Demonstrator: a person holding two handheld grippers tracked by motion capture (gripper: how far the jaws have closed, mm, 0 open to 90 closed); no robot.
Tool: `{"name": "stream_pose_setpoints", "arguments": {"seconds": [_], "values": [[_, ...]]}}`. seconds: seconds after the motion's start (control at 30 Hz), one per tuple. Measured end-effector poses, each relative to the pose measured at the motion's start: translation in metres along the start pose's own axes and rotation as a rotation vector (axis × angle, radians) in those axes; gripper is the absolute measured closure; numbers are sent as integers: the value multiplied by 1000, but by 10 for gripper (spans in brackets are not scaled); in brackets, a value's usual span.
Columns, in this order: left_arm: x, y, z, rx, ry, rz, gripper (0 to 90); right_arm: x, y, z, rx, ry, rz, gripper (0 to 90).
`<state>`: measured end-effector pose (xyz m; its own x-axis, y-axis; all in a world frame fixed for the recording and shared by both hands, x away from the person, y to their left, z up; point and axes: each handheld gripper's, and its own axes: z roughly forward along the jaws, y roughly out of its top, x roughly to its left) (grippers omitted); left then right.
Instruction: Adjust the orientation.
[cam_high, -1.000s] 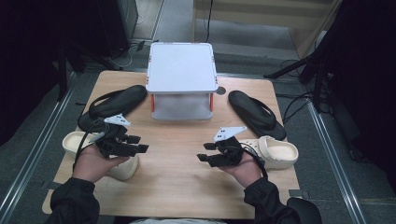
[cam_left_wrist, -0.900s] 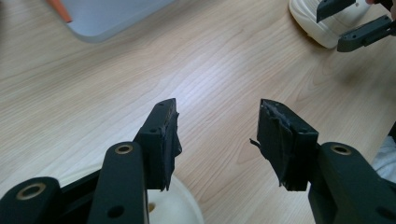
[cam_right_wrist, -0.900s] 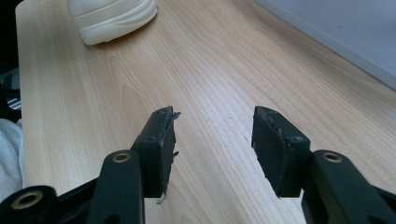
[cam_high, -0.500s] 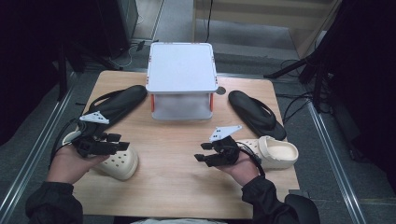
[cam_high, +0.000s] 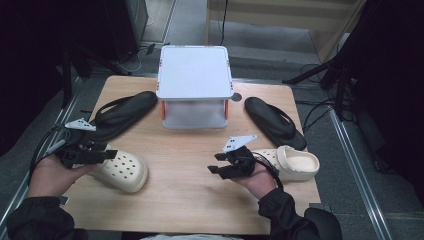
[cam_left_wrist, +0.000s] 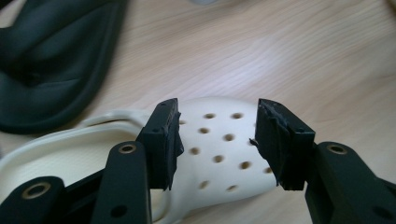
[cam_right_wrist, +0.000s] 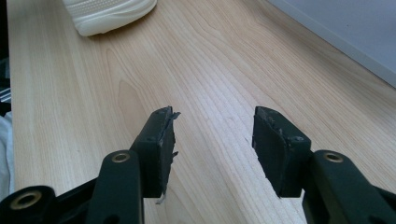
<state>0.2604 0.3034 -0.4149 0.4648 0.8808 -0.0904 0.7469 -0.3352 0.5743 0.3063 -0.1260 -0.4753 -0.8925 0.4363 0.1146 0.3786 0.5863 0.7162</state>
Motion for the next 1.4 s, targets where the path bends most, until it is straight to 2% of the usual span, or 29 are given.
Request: {"name": "stream_pose_setpoints", "arguments": {"seconds": [0.13,0.33,0.43,0.5,0.57,0.67,0.77,0.97,1.07,1.23,1.33,1.4], "values": [[8,-5,3,6,-10,-28,512,1,0,1,6,-5,-4,494],[19,-15,11,44,-5,-79,511,1,0,1,12,-12,-13,493],[21,-18,18,45,-18,-88,532,2,0,2,21,-23,-24,492],[22,-20,23,64,-13,-95,533,3,0,3,28,-29,-30,492],[23,-21,30,89,-26,-95,536,4,0,4,34,-35,-36,491],[22,-20,36,94,-63,-103,534,6,0,4,37,-39,-47,490],[21,-19,40,105,-78,-105,541,6,0,4,39,-40,-48,488],[23,-18,40,125,-102,-130,616,6,0,4,37,-45,-52,487],[24,-17,36,113,-146,-152,688,6,0,4,38,-46,-52,485],[19,-14,31,119,-163,-142,754,6,0,4,34,-48,-52,484],[15,-11,27,100,-176,-139,780,6,0,4,35,-48,-57,484],[11,-8,23,90,-166,-126,785,6,0,3,32,-47,-57,484]]}}
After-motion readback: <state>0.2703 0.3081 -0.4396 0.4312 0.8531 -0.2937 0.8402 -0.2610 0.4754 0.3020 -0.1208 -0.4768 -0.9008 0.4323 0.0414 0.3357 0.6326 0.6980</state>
